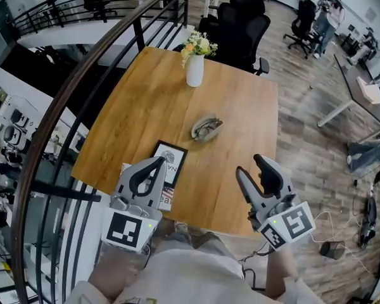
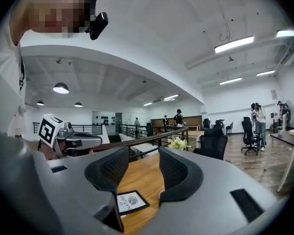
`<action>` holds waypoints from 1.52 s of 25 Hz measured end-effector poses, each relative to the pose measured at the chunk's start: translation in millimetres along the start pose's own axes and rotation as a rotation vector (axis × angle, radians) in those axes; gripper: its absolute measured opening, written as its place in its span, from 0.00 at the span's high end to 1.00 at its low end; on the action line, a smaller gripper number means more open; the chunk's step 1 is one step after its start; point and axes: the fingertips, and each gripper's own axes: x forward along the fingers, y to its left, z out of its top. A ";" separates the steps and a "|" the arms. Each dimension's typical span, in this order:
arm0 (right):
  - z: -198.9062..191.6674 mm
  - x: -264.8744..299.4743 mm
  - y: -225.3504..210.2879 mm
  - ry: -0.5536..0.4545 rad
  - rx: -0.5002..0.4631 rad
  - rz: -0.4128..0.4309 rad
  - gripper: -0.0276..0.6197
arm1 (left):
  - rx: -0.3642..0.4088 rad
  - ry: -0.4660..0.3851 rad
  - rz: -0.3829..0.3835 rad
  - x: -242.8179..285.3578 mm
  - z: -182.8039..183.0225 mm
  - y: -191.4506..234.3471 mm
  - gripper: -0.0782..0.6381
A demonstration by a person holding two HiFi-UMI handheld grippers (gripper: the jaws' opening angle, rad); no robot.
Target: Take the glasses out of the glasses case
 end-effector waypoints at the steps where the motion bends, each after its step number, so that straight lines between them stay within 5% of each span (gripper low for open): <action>1: -4.7 2.9 -3.6 0.009 -0.002 -0.005 0.62 | -0.001 0.006 -0.003 2.7 -5.0 0.9 0.87; 10: -50.0 30.0 -52.4 0.186 -0.077 0.044 0.62 | -0.015 0.074 0.006 42.2 -30.8 -1.7 0.87; 15: -72.6 87.5 -84.2 0.309 -0.078 0.195 0.62 | -0.001 0.097 -0.030 98.5 -59.5 8.8 0.87; 21: -113.8 152.7 -102.9 0.504 -0.203 0.392 0.63 | -0.034 0.128 -0.048 157.9 -89.4 15.7 0.87; 30: -223.0 246.8 -129.2 0.789 -0.464 0.564 0.67 | -0.097 0.207 -0.030 221.6 -168.3 43.1 0.87; 38: -323.4 289.3 -136.2 0.956 -0.523 0.672 0.70 | -0.190 0.293 -0.014 249.2 -244.3 52.9 0.87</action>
